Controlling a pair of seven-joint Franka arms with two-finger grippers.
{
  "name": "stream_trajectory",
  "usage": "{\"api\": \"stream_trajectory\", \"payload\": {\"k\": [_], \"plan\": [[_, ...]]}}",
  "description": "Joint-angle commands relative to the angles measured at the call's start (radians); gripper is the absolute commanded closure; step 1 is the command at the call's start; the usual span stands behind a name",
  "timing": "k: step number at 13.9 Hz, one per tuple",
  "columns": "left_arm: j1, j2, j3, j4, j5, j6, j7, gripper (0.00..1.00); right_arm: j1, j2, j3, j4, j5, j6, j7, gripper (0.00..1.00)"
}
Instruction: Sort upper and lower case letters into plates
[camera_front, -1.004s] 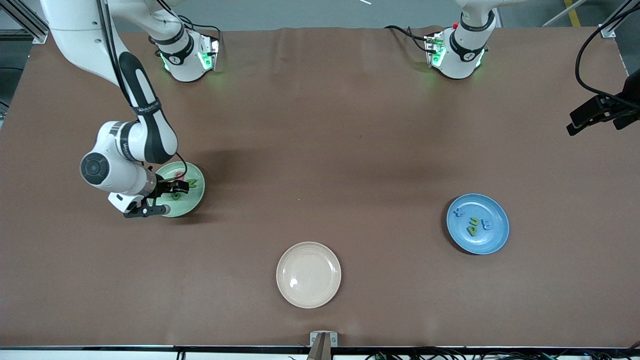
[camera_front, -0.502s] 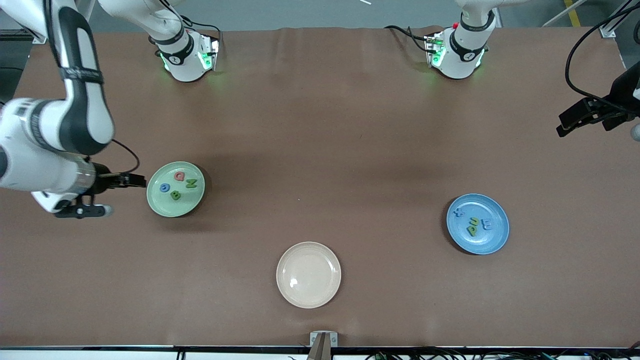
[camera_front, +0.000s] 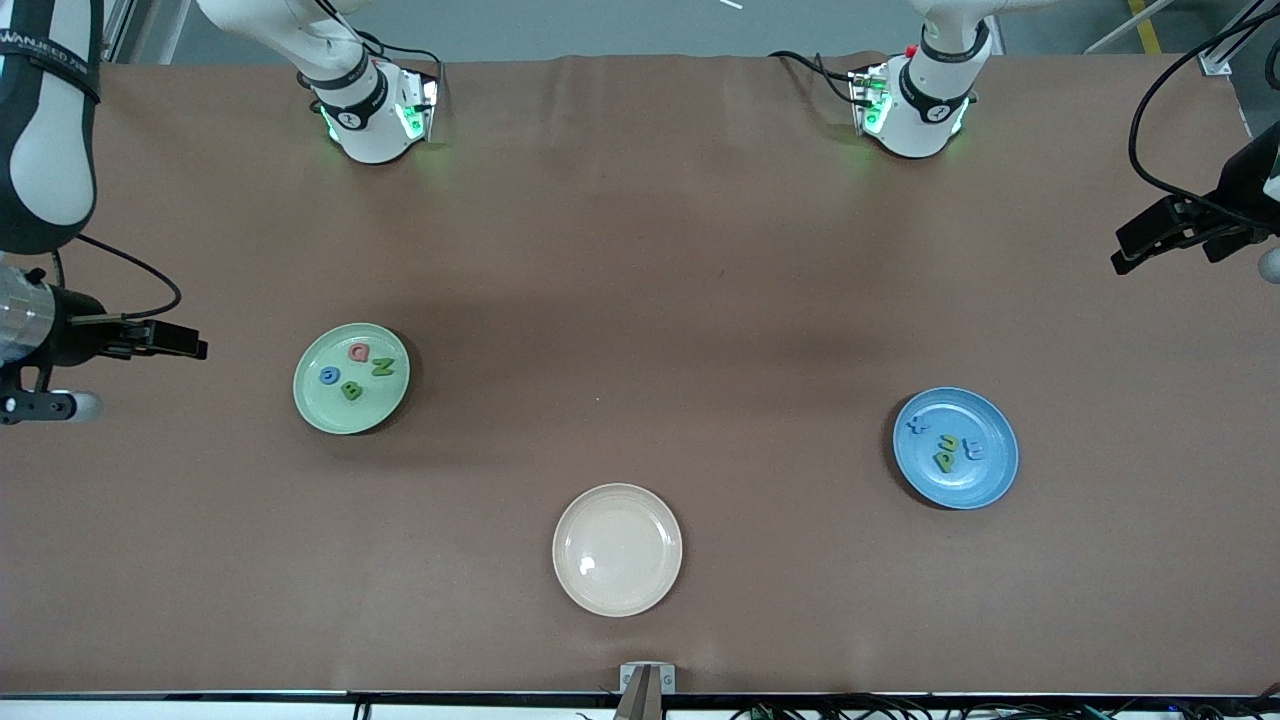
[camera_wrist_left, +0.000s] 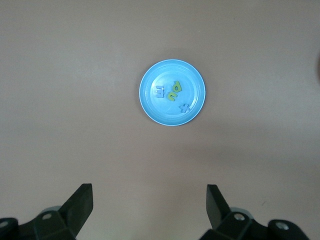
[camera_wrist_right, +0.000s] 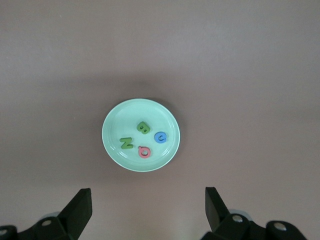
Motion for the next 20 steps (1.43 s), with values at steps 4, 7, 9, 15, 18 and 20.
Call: {"api": "stream_trajectory", "payload": {"k": [4, 7, 9, 15, 18, 20], "plan": [[0.005, -0.008, -0.005, 0.01, 0.001, 0.004, 0.009, 0.0, -0.024, 0.009, 0.011, 0.094, -0.005, -0.021, 0.014, 0.0], [0.005, -0.012, -0.005, 0.011, 0.001, -0.002, 0.029, 0.0, -0.021, 0.006, 0.011, 0.094, -0.008, -0.082, 0.015, 0.0], [0.002, -0.019, -0.008, 0.008, 0.001, -0.011, 0.049, 0.0, -0.024, 0.0, 0.009, 0.093, -0.005, -0.112, 0.015, 0.0], [0.003, -0.108, -0.027, -0.111, -0.011, 0.007, 0.078, 0.0, -0.088, -0.063, 0.061, 0.065, -0.008, -0.135, 0.014, 0.0], [0.009, -0.14, -0.057, -0.145, -0.013, 0.009, 0.077, 0.0, -0.209, -0.154, 0.221, -0.04, -0.055, -0.071, 0.015, 0.0], [0.011, -0.139, -0.059, -0.142, -0.013, 0.009, 0.078, 0.0, -0.243, -0.216, 0.267, -0.12, -0.068, -0.023, 0.017, 0.0]]}}
